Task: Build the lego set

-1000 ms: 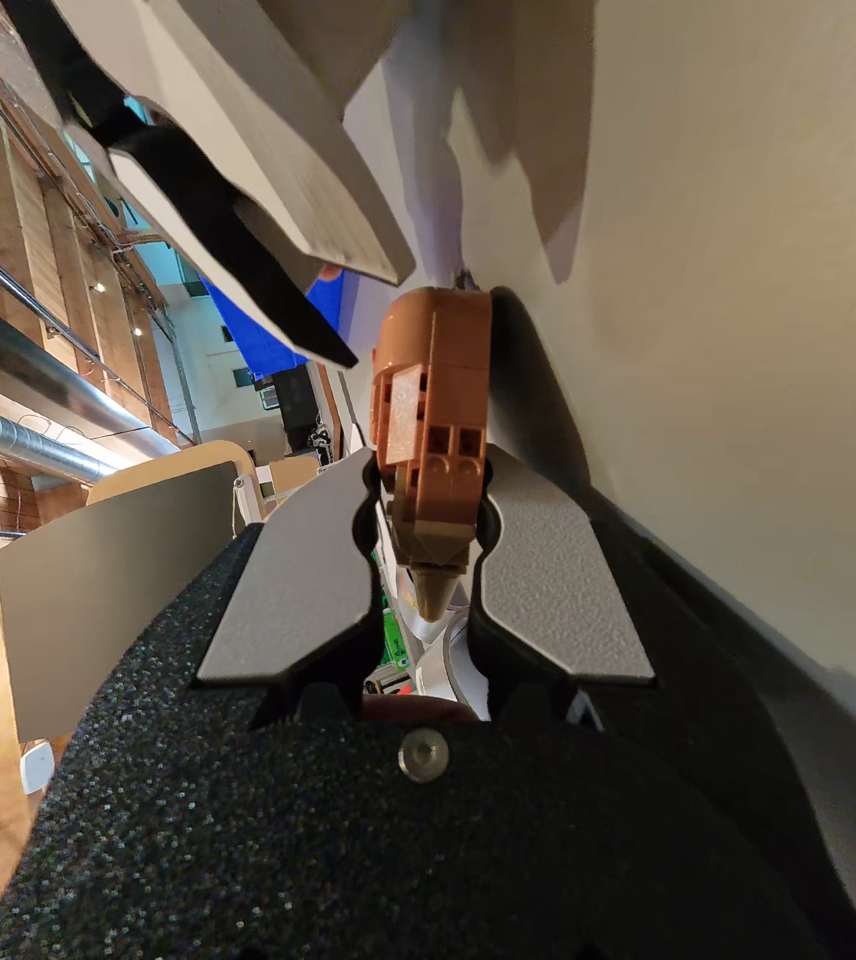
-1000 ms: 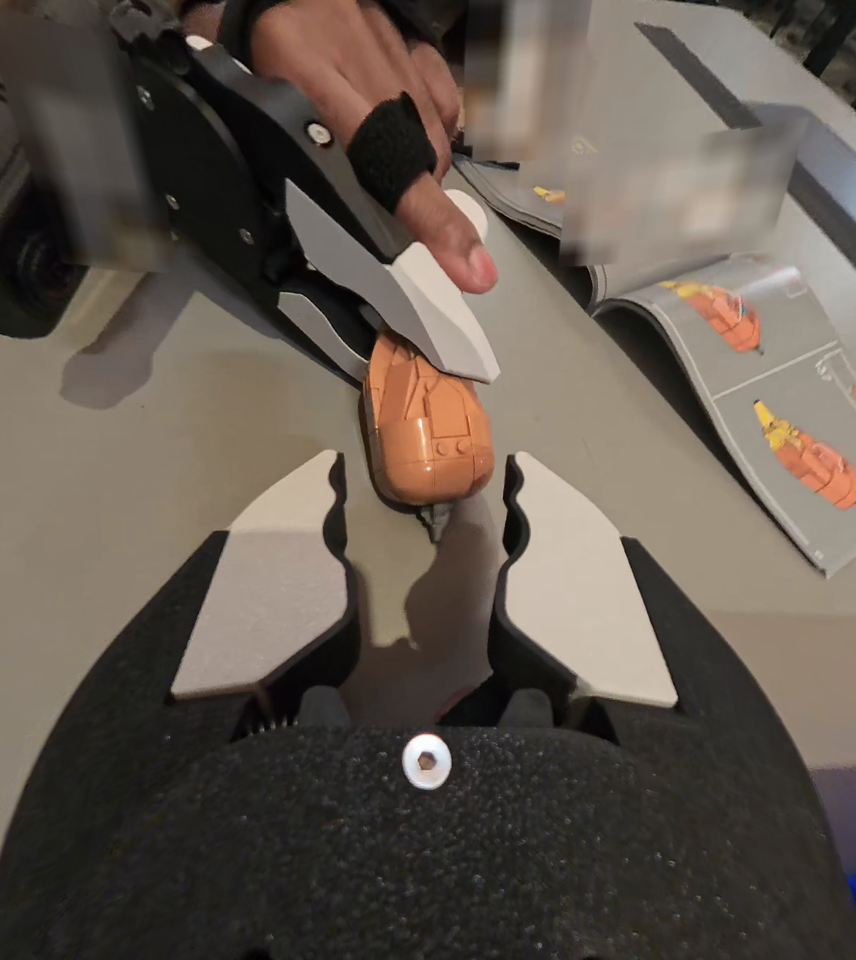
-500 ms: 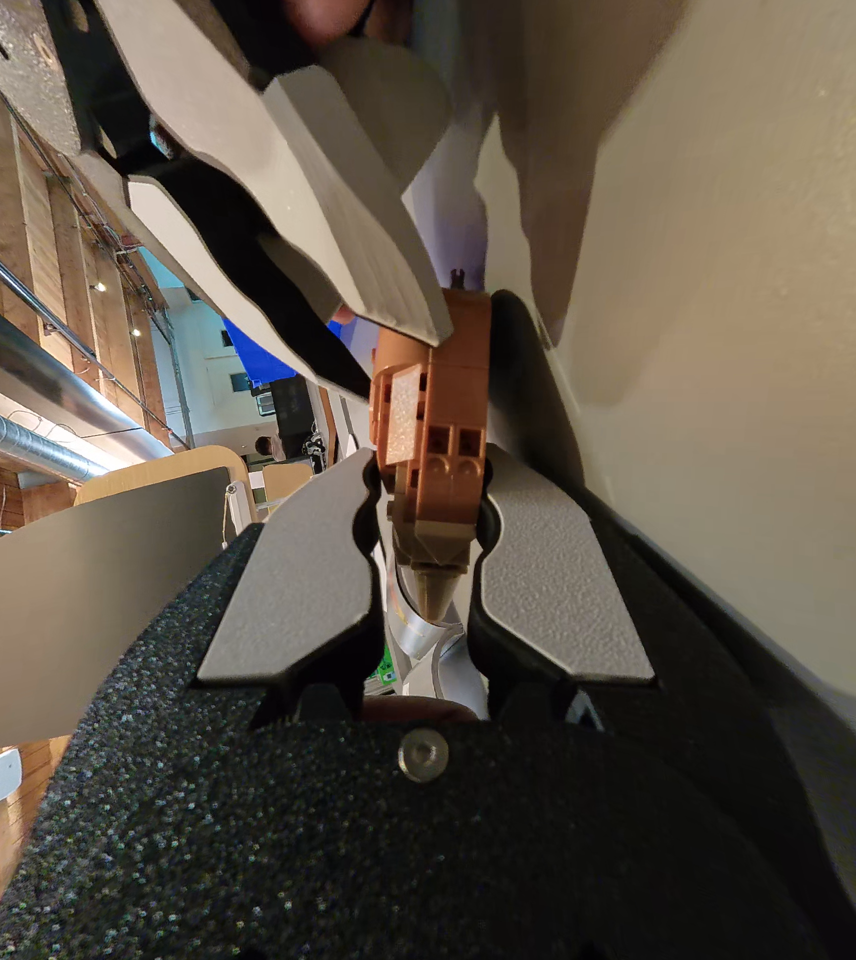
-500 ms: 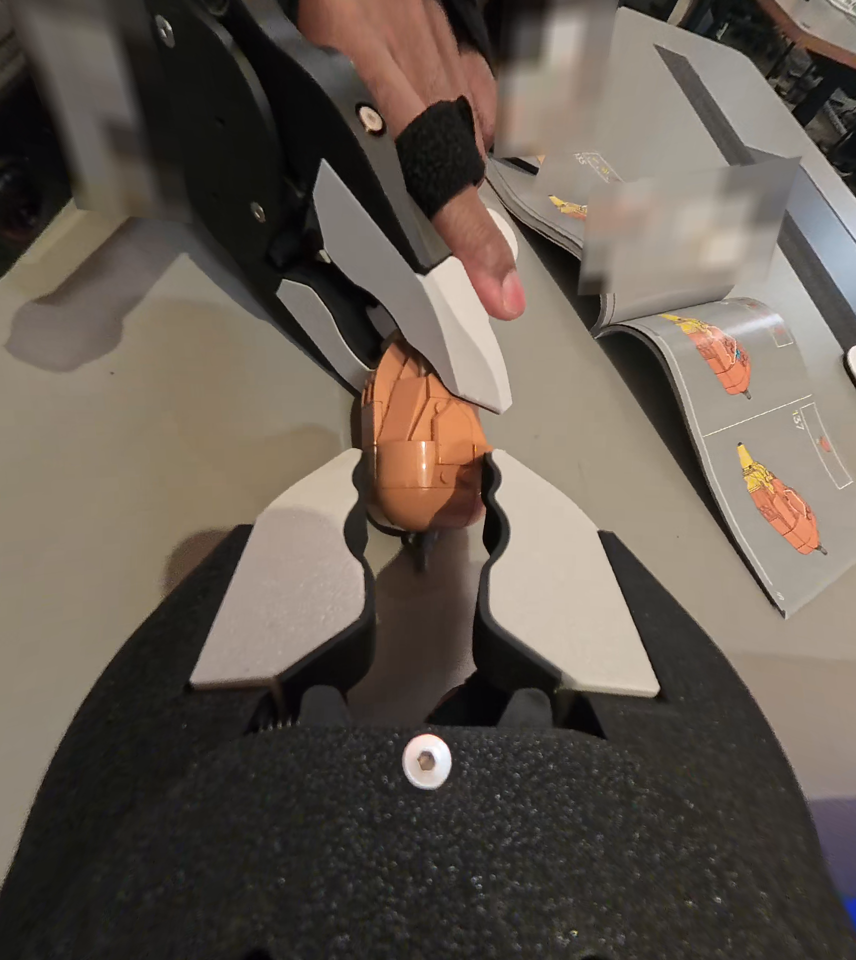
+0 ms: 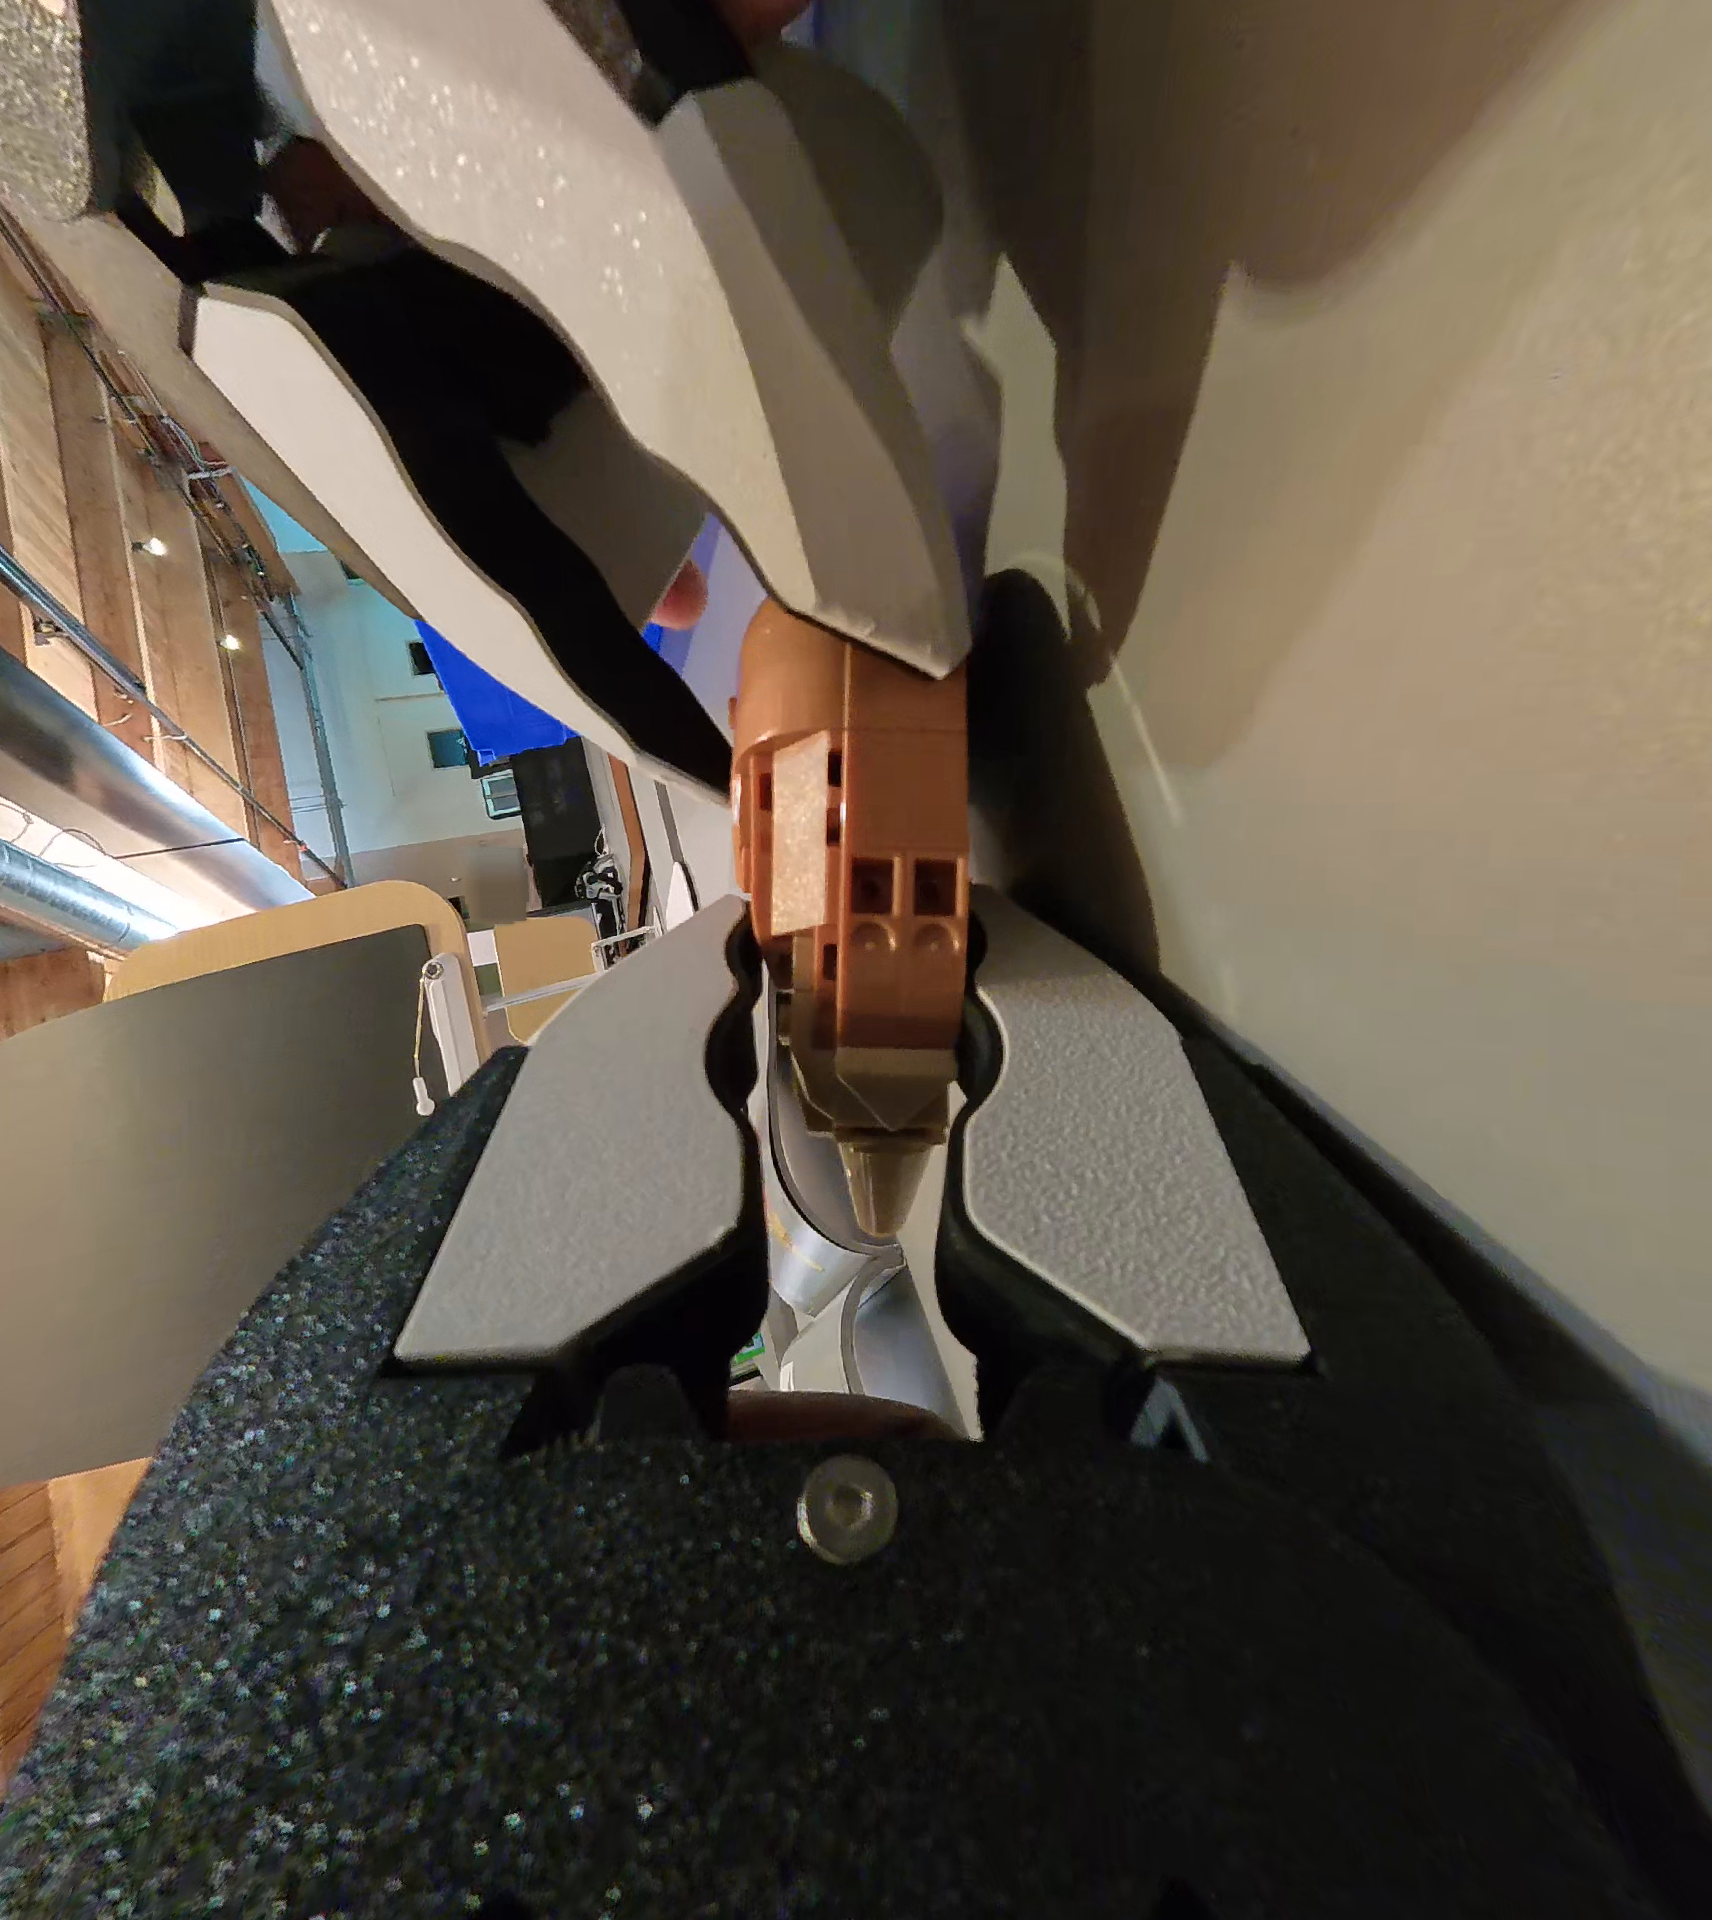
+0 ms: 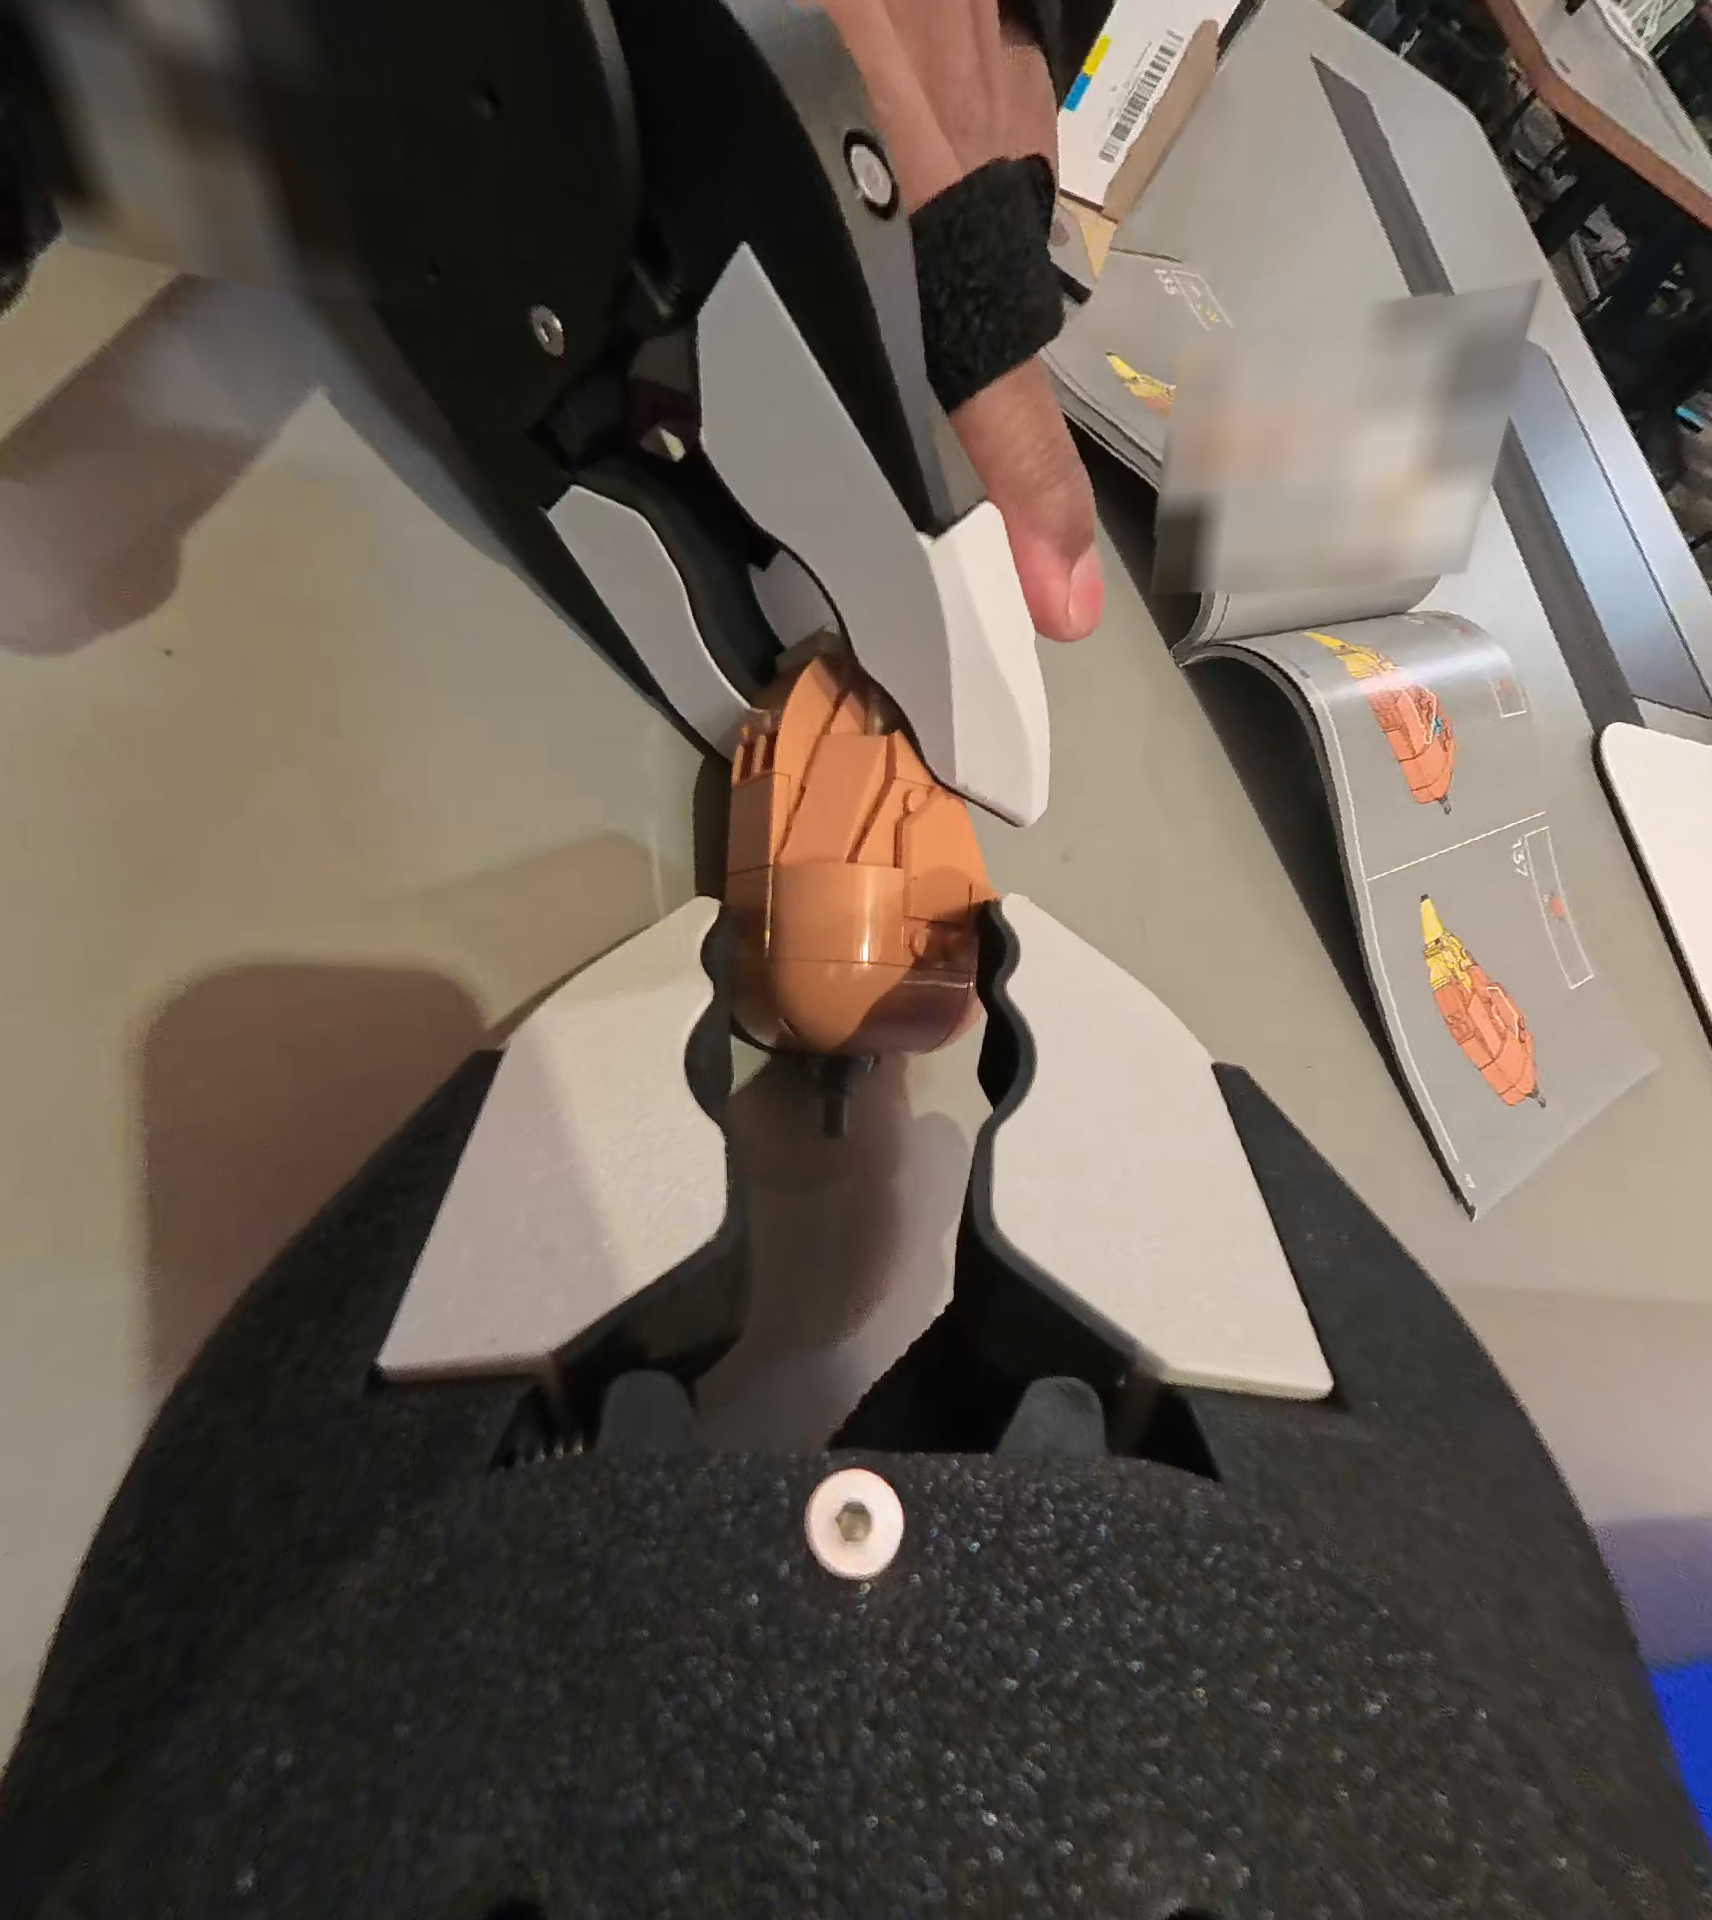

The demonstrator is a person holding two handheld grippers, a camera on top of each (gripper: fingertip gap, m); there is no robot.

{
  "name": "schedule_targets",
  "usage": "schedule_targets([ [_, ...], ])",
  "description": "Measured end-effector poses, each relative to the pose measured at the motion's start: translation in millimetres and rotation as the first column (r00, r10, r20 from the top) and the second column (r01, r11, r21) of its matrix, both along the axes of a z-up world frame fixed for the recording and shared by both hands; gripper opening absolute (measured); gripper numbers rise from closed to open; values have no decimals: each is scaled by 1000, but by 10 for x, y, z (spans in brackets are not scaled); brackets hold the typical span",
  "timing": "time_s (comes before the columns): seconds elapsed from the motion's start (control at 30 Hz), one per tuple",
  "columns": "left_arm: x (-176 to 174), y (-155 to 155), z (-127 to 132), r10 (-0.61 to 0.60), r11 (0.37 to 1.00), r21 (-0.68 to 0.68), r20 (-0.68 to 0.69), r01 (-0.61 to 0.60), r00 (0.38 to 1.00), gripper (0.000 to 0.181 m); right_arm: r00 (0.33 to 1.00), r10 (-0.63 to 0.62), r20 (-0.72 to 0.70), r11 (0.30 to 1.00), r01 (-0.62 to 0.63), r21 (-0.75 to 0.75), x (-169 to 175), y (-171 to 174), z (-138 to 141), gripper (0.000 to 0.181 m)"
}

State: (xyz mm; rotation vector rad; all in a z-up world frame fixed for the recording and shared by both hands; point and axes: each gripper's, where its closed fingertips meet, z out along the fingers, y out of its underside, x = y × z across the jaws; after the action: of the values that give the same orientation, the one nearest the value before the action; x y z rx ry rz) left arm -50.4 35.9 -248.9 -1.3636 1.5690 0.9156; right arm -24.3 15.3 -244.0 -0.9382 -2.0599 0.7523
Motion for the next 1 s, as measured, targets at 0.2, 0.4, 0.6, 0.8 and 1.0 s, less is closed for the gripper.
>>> schedule_targets([
  [0.2,-5,35,6,13,1000,27,-16,-13,1000,35,1000,-26,-7,995,25,-99,11,38,47,41],
  [0.4,22,85,15,26,999,44,-18,-25,999,35,999,-39,5,964,39,-263,71,110,175,45],
  [0.6,63,110,53,40,999,21,79,-42,996,48,996,-52,73,986,63,-157,69,136,24,47],
  [0.8,-41,14,52,71,995,-79,161,-59,984,55,994,-63,88,990,73,-120,65,146,21,43],
  [1.0,-159,-137,69,90,982,-182,263,-43,961,66,994,-65,90,994,72,-80,84,160,11,42],
])
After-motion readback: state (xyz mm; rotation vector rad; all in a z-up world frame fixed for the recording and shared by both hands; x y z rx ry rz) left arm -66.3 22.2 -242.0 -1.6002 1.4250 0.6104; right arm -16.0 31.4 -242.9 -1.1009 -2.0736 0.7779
